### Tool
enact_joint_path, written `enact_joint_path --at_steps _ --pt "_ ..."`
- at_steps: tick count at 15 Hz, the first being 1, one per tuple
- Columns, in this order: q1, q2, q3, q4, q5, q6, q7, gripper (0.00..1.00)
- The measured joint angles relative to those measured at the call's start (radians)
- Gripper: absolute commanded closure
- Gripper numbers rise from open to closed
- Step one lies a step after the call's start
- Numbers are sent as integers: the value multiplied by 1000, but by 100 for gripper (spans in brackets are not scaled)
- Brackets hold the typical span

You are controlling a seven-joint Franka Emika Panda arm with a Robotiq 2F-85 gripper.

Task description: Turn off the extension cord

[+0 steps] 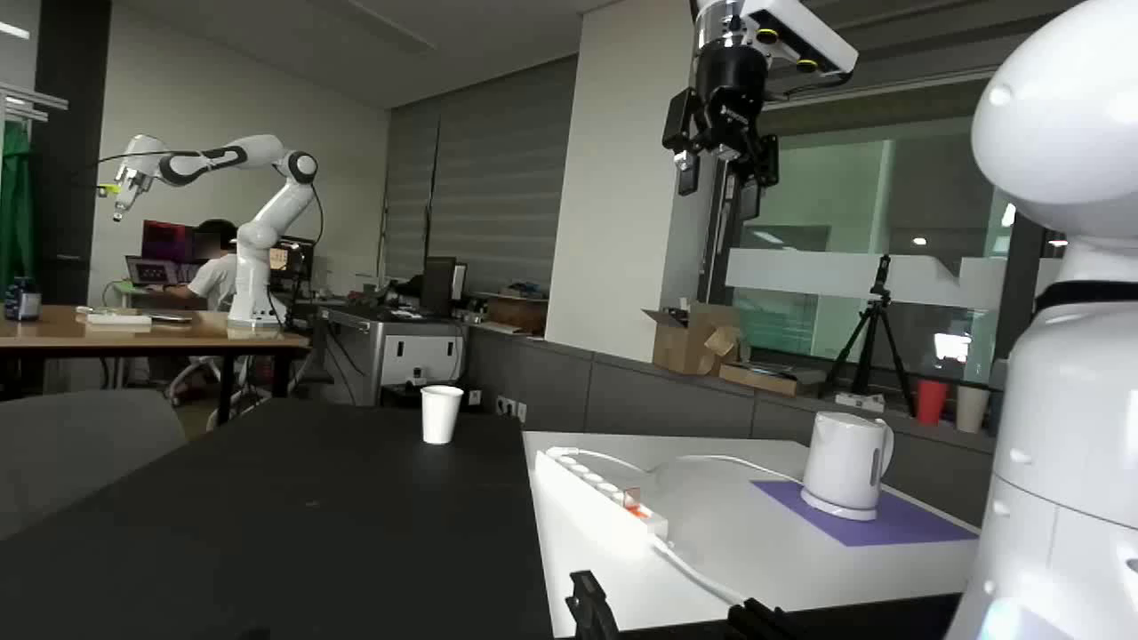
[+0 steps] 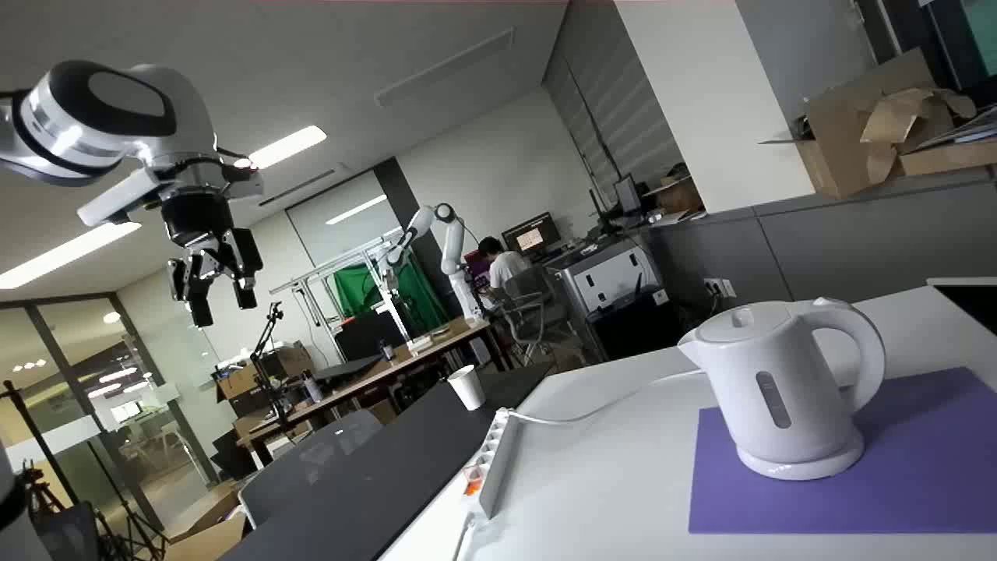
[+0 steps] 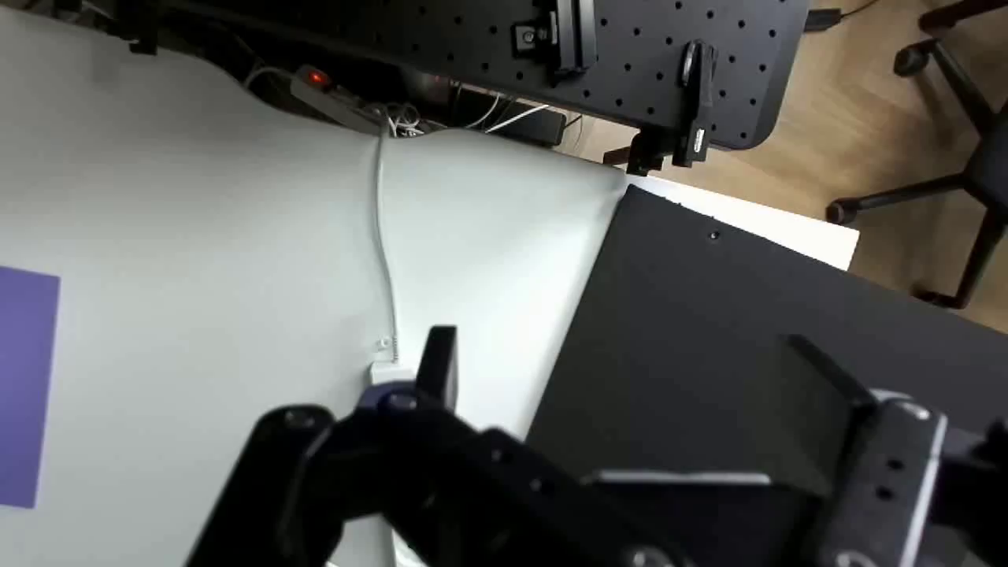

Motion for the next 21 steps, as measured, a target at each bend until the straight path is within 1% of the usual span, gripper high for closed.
enact_joint_path --at_steps 13,15,16,17,19,20,21 --pt "-1 1 1 0 0 2 -1 0" --pt "-4 13 1 -8 -12 53 -35 0" --pt "-10 27 1 -19 -26 114 -49 25" --pt "-18 48 0 -35 -39 184 -57 27" --pt "-38 116 -3 -68 -57 326 -71 40" --pt "-49 161 -5 -80 -68 395 -72 49" --pt "-58 212 -5 -87 -80 461 -72 55"
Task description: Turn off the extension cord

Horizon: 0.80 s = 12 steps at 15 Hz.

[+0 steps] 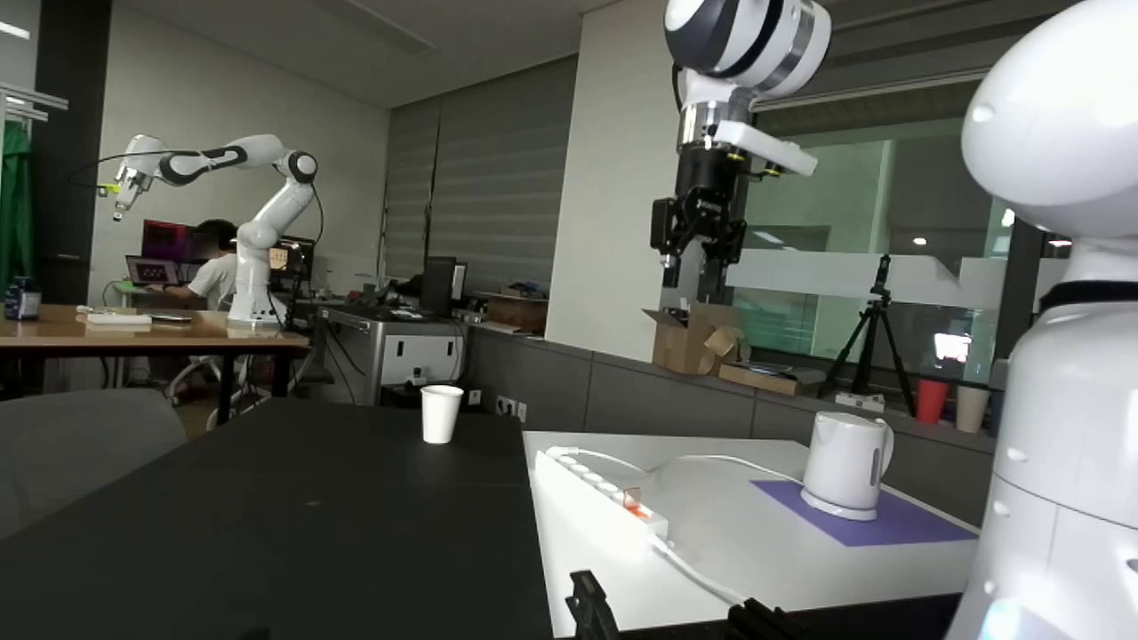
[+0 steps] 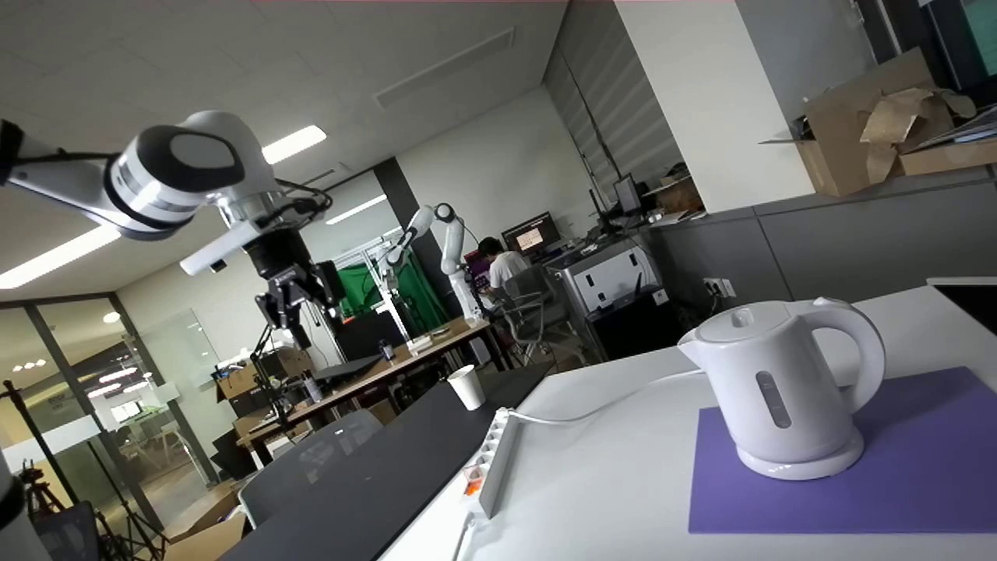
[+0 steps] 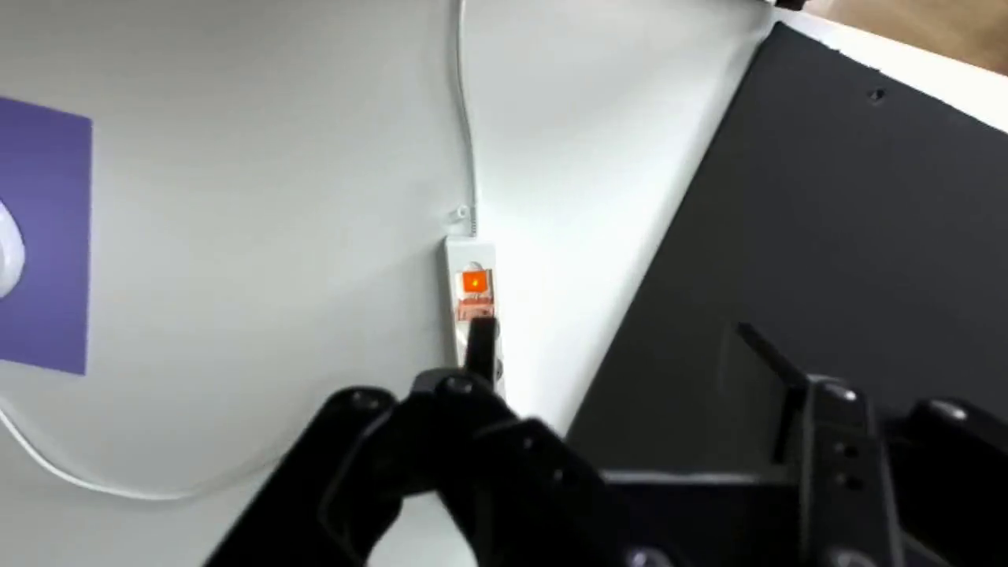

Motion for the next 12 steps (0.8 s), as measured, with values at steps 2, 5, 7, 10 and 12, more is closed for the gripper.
enact_joint_path --at_steps 2,5,7,10,12 --pt "-15 115 0 0 -21 124 0 69" --pt "-29 287 0 18 -59 280 3 89" --pt "-35 390 0 49 -92 336 9 99" --pt "-37 507 0 105 -121 353 16 99" --pt "-37 515 0 105 -119 356 14 99"
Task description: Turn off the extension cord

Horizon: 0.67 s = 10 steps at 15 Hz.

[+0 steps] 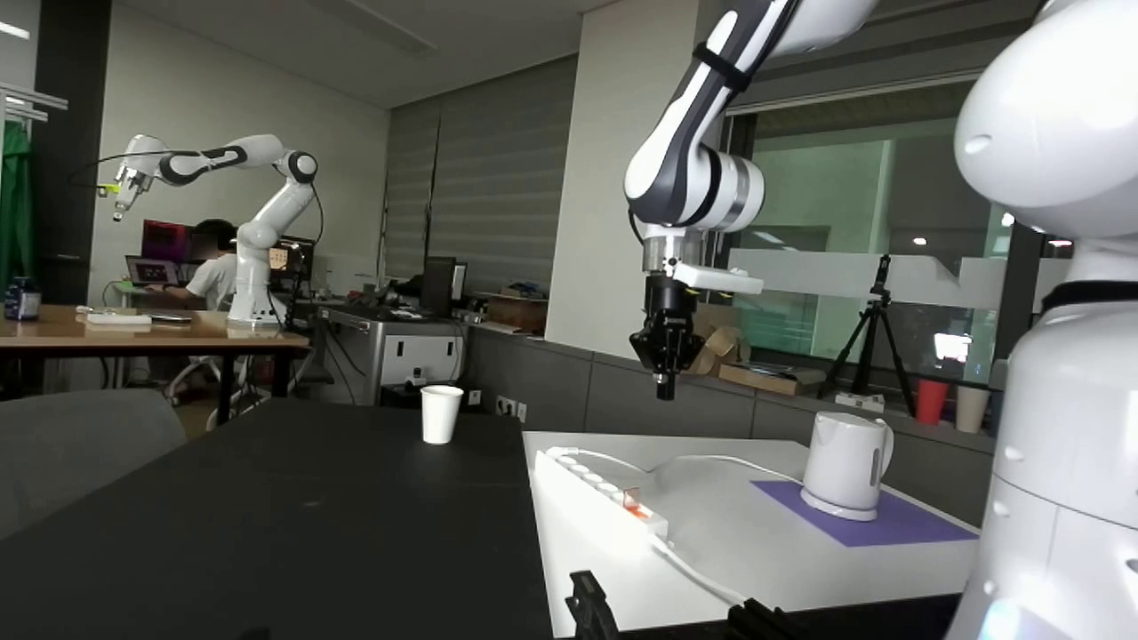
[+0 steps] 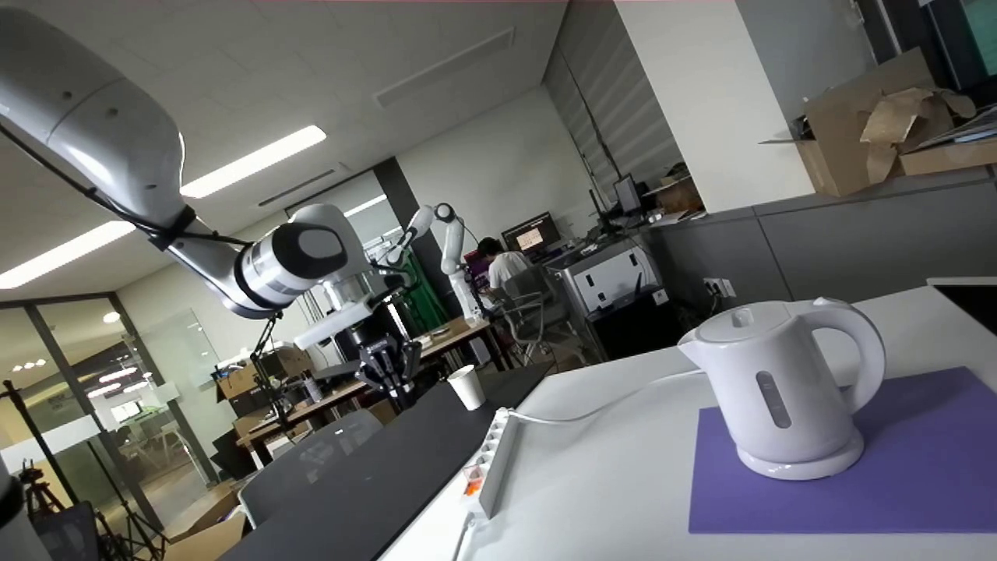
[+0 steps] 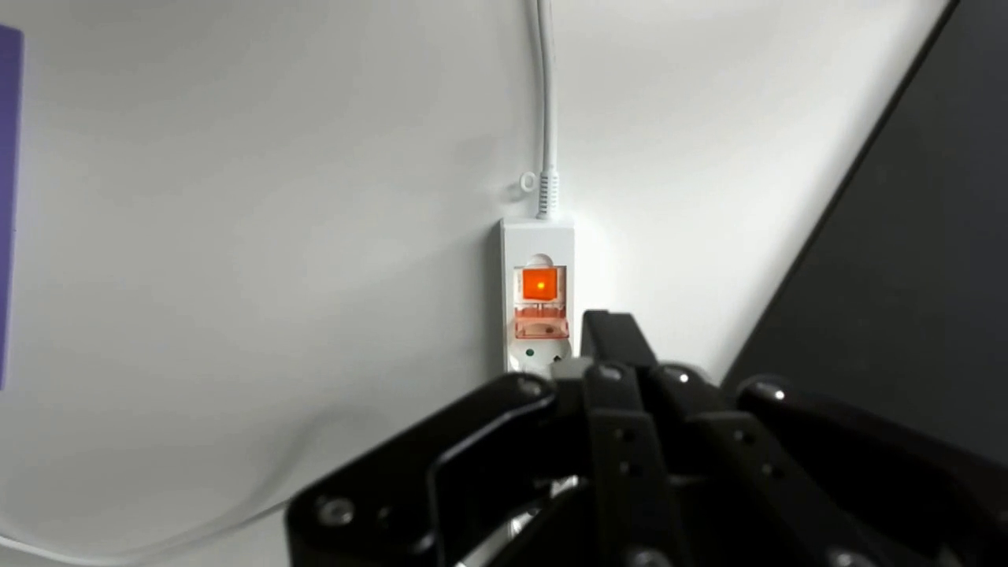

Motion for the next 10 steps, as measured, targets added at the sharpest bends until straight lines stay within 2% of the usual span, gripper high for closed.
enact_joint_path --at_steps 10 --pt "0 -16 0 -2 0 -1 0 99"
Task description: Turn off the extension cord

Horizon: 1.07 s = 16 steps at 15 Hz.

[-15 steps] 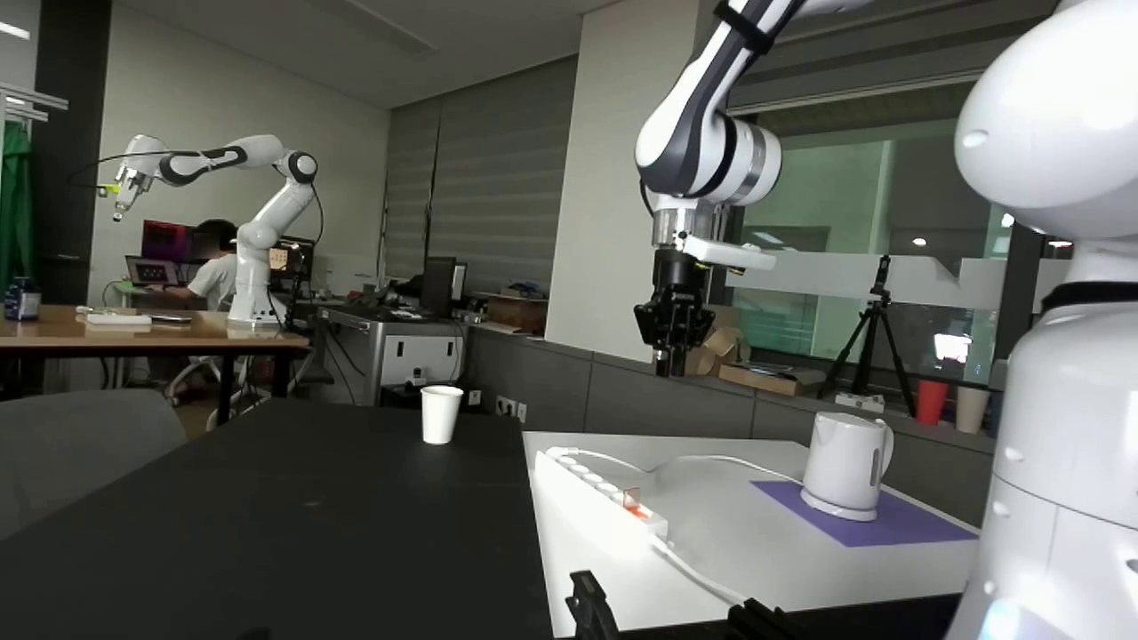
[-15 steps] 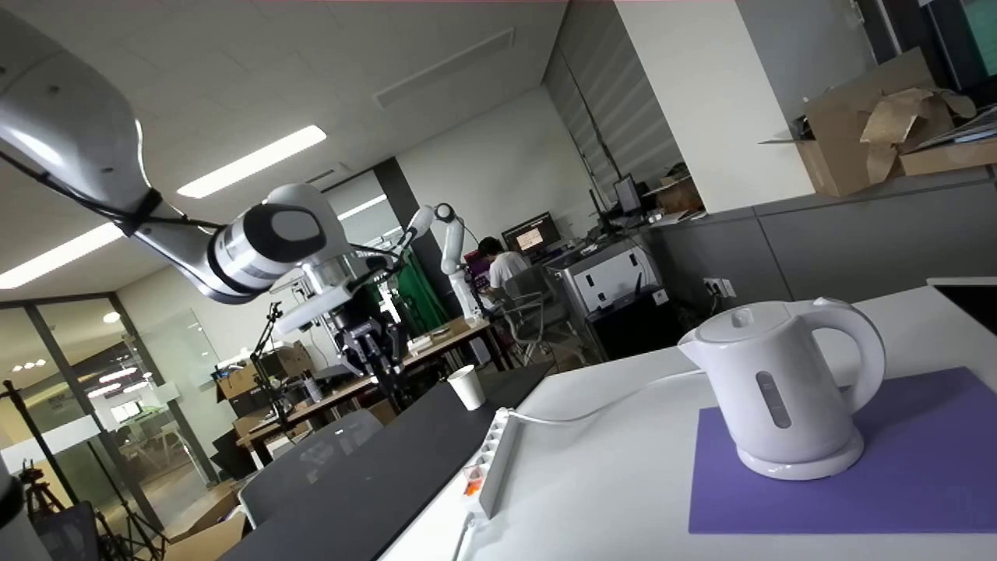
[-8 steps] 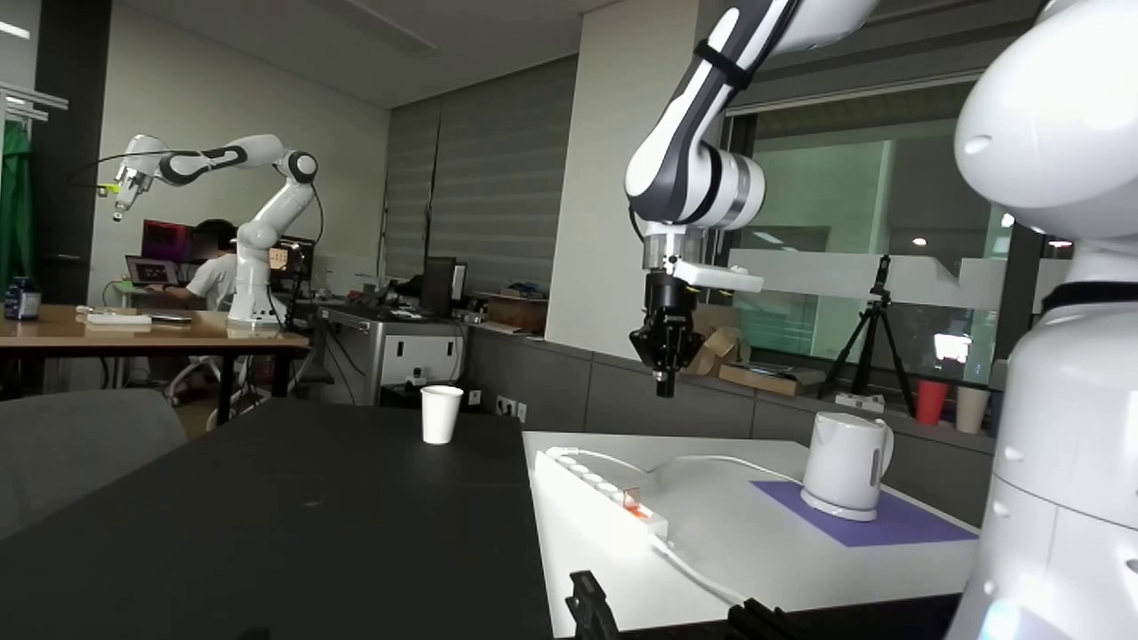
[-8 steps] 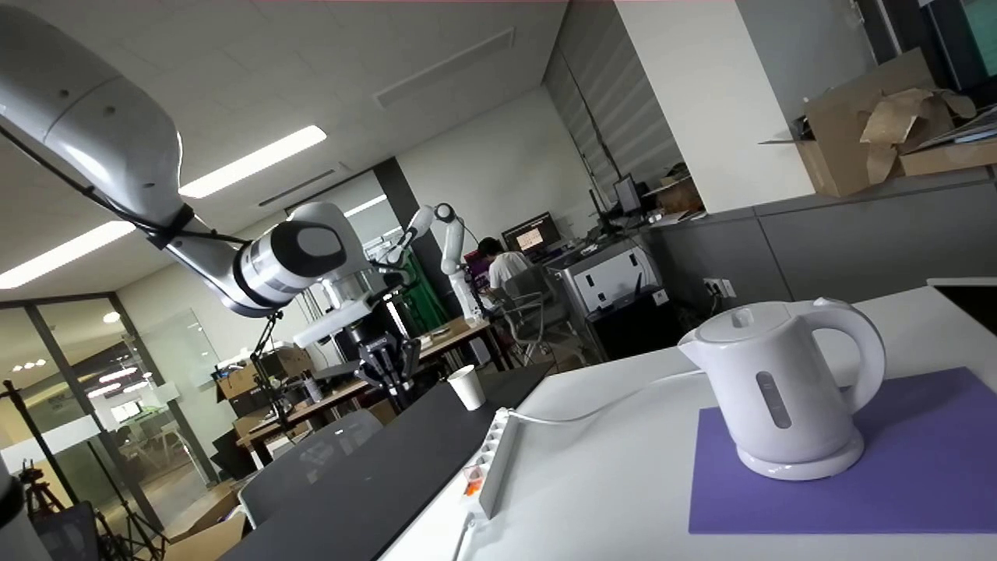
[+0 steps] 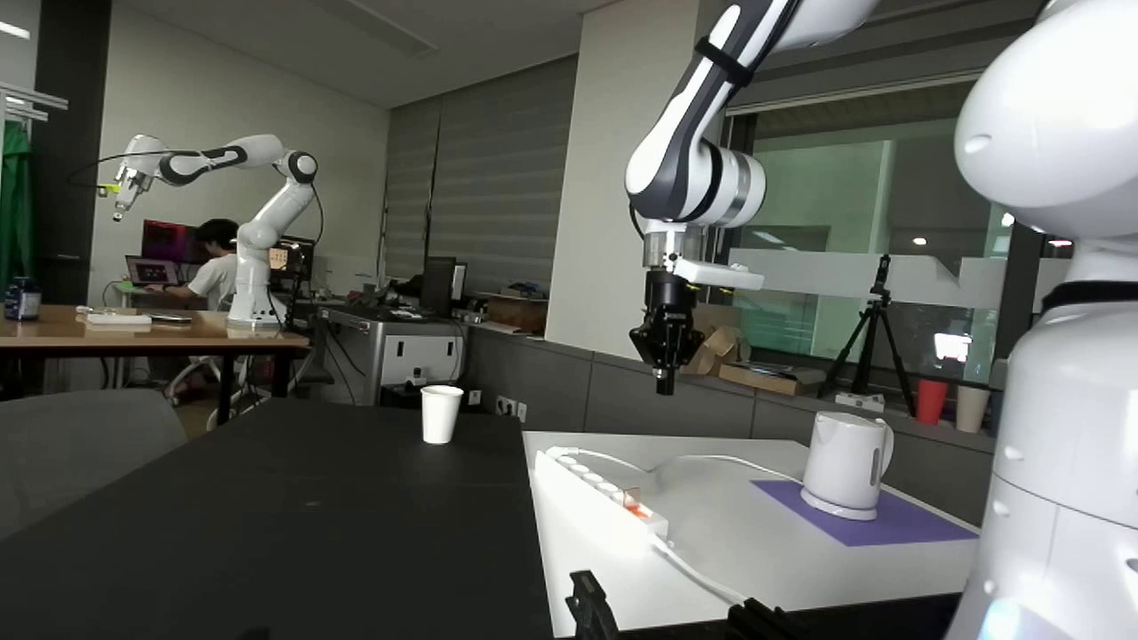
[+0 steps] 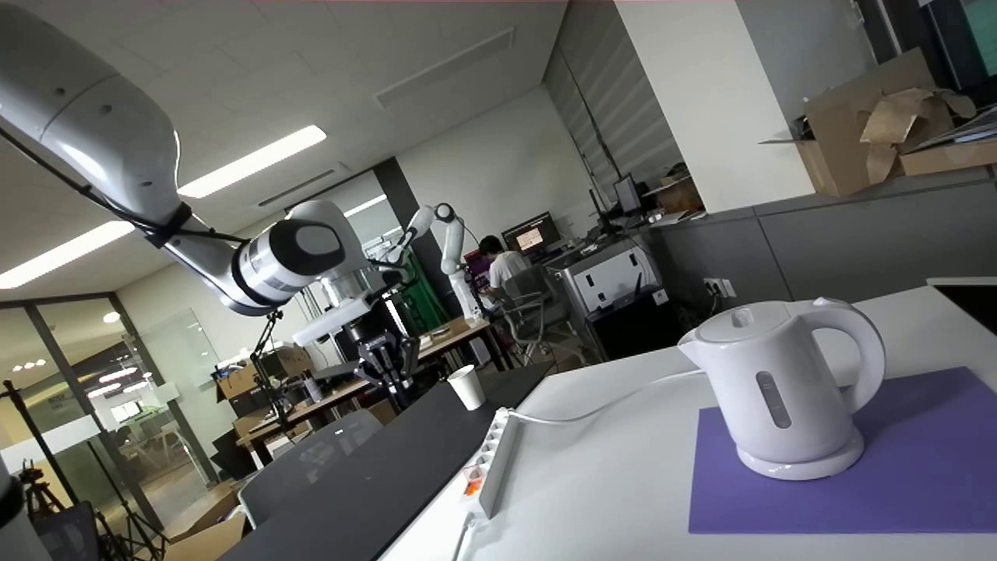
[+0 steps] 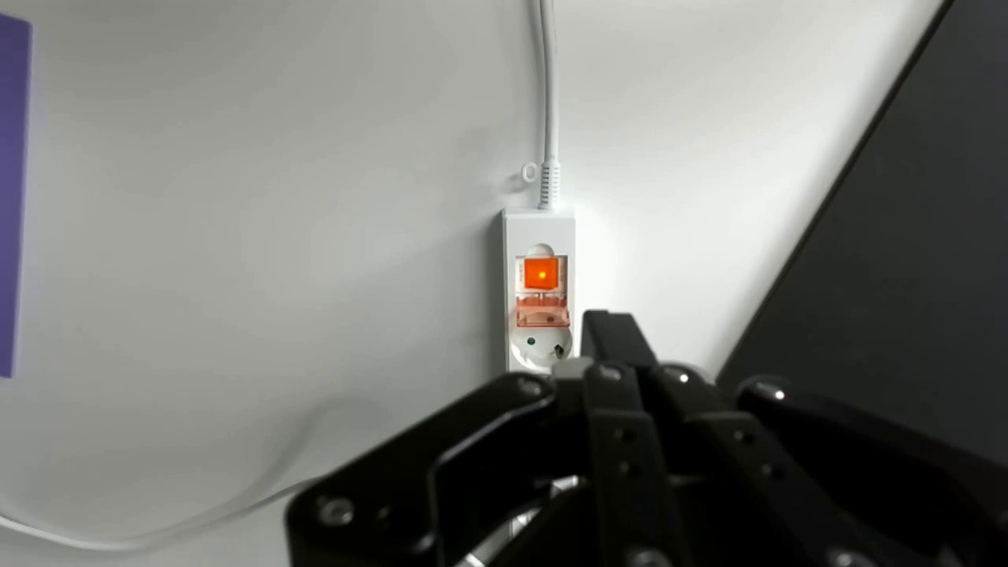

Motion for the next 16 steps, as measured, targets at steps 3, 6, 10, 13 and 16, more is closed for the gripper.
enact_joint_path --at_steps 3,6,10,13,16 --pt "0 0 0 0 0 0 0 100" --pt "0 4 0 0 0 2 -1 100" --pt "0 48 -1 1 2 34 2 100" --pt "-1 116 -4 7 4 79 3 100" --pt "-5 205 -4 25 10 147 3 100"
